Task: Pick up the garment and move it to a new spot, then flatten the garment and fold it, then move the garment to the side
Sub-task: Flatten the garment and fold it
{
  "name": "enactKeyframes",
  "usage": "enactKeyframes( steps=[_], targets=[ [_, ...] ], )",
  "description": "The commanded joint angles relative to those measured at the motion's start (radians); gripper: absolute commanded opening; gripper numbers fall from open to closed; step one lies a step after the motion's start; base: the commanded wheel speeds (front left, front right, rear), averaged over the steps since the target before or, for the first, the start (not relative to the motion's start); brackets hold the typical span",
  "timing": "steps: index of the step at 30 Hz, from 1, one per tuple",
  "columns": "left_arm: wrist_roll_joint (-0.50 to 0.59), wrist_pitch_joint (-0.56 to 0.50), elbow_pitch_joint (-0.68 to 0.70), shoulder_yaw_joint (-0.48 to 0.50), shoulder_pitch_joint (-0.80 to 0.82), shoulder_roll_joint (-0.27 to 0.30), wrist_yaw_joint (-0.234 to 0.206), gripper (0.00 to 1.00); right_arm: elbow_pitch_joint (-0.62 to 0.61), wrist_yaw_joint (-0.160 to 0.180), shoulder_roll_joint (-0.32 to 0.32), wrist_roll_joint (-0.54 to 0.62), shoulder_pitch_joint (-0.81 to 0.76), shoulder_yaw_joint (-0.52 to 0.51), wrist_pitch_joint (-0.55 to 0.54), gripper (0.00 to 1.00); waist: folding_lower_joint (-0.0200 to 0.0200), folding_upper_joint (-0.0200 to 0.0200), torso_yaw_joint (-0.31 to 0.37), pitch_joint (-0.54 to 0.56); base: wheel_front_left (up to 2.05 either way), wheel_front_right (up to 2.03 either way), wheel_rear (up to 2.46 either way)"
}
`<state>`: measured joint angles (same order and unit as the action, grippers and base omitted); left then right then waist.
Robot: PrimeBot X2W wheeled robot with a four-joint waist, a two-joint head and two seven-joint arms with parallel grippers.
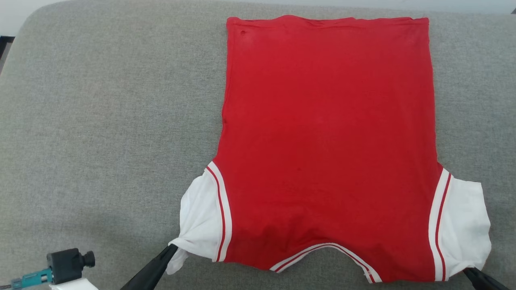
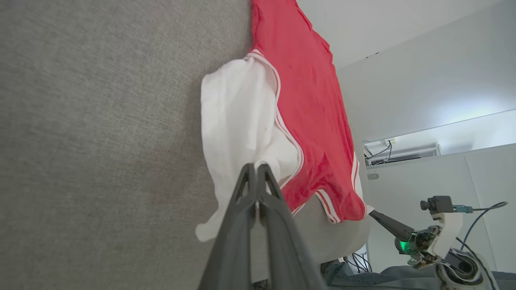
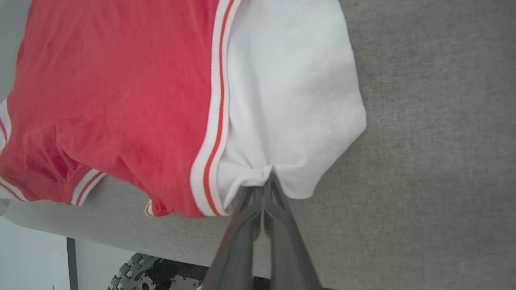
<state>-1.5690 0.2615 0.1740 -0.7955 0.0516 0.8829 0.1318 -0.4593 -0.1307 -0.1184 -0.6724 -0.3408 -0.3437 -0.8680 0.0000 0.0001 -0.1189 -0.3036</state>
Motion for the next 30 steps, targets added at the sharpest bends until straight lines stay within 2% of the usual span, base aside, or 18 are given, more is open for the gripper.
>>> enactKeyframes(
  steps=[1,7,13,15,16,17,18,19,22,26,30],
  targets=[
    [0.001,0.004,-0.003,0.000,-0.006,-0.004,-0.002,0.00,0.005,0.000,0.003,0.008,0.006,0.002,0.003,0.00,0.0000,-0.0001,-0.001,-0.001,0.00,0.00,0.00],
    [0.013,-0.024,-0.059,-0.023,0.043,-0.057,-0.002,0.00,0.116,0.000,0.006,0.032,0.074,0.024,0.036,0.00,0.0000,-0.0001,-0.007,-0.001,0.00,0.00,0.00],
    [0.014,-0.053,-0.106,-0.044,0.088,-0.091,-0.002,0.00,0.231,0.000,-0.020,0.084,0.129,0.076,0.066,0.00,0.0000,-0.0001,-0.014,-0.004,0.00,0.00,0.00],
    [0.017,-0.054,-0.113,-0.048,0.093,-0.097,-0.002,0.00,0.257,0.000,-0.026,0.095,0.140,0.089,0.076,0.06,0.0000,-0.0001,-0.015,-0.006,0.00,0.00,0.00],
    [0.020,-0.054,-0.116,-0.052,0.095,-0.101,-0.002,0.00,0.270,0.000,-0.029,0.099,0.141,0.094,0.080,0.15,0.0000,-0.0001,-0.017,-0.003,0.00,0.00,0.00],
    [0.020,-0.054,-0.113,-0.055,0.096,-0.107,-0.002,0.00,0.274,0.000,-0.034,0.106,0.139,0.099,0.086,0.31,0.0000,-0.0001,-0.019,-0.001,0.00,0.00,0.00],
    [0.018,-0.052,-0.111,-0.057,0.097,-0.109,-0.002,0.00,0.275,0.000,-0.039,0.112,0.139,0.098,0.095,0.91,0.0000,-0.0001,-0.021,0.001,0.00,0.00,0.00],
    [0.019,-0.049,-0.110,-0.056,0.099,-0.108,-0.002,0.00,0.269,0.001,-0.045,0.116,0.139,0.093,0.103,1.00,0.0000,-0.0001,-0.023,0.003,0.00,0.00,0.00],
    [0.022,-0.046,-0.098,-0.062,0.103,-0.109,-0.002,0.00,0.209,0.001,-0.064,0.102,0.140,0.071,0.103,1.00,0.0000,-0.0001,-0.029,0.003,0.00,0.00,0.00],
    [0.028,-0.041,-0.065,-0.073,0.110,-0.114,-0.002,0.00,0.074,0.000,-0.102,0.077,0.189,-0.033,0.062,1.00,0.0000,-0.0001,-0.041,-0.002,0.00,0.00,0.00],
    [0.038,-0.042,-0.036,-0.083,0.126,-0.111,-0.002,0.00,0.016,0.000,-0.164,0.103,0.343,-0.116,-0.020,1.00,0.0000,-0.0001,-0.060,-0.034,0.00,0.00,0.00]
  ],
)
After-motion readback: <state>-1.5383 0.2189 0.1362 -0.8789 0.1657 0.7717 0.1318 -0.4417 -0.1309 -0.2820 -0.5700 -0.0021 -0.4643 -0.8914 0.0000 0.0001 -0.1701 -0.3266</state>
